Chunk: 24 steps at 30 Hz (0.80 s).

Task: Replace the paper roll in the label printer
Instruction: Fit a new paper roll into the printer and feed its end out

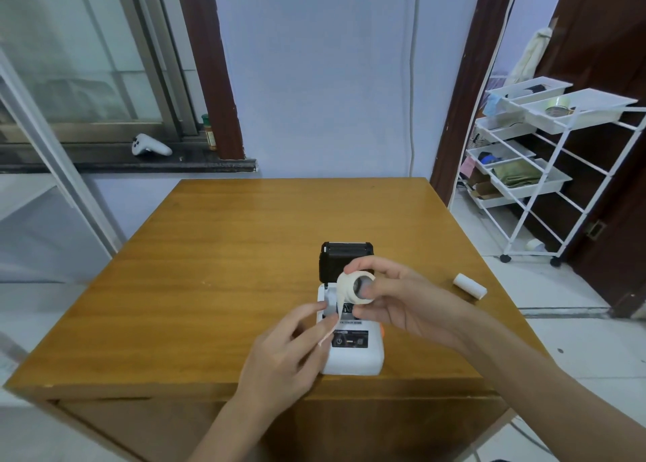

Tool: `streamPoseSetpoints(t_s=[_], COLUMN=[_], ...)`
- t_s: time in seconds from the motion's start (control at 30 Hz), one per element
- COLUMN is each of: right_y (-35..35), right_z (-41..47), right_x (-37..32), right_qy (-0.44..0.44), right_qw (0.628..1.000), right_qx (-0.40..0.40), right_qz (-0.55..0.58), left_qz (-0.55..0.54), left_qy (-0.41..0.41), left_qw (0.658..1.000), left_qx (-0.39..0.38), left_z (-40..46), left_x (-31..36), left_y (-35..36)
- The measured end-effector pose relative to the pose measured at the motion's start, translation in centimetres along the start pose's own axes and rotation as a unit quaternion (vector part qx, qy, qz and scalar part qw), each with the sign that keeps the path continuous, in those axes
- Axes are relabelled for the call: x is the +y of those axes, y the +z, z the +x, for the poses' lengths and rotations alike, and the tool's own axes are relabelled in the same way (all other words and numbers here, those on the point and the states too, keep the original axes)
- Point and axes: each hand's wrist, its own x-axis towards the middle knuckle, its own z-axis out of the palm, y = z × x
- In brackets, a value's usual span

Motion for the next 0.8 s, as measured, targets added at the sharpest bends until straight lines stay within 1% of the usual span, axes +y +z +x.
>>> streamPoseSetpoints(t_s=[0.13,0.23,0.37,0.53,0.67,0.8], right_y=[0.1,0.3,0.7,1.7,2.1,2.2], right_z=[0.2,0.3,0.5,0.6,0.6,0.3], right_x=[-0.1,0.2,1.0,0.9,0.7,0.2], right_qy=[0.008,0.000,-0.014,-0.034,-0.032,-0.026], right_qw=[1.000,0.999,0.997,0.979,0.984,0.987], right_qx=[-0.012,0.005,0.023,0.065,0.053,0.020], right_qz=[-0.019,-0.040,-0.073,-0.188,-0.165,-0.158], left_qz=[0.013,0.034,0.049,0.024,0.023,0.023], left_qy=[0.008,0.024,0.065,0.047,0.041,0.039], left_qw=[1.000,0.999,0.995,0.998,0.997,0.997], left_qx=[-0.008,-0.022,-0.052,-0.046,-0.061,-0.061], left_z=[0.2,0.4,0.4,0.6,0.5,0.5], left_x=[0.2,0.6,1.0,1.3,1.3,1.2], left_y=[-0.2,-0.5,-0.6,-0.7,-0.7,-0.7])
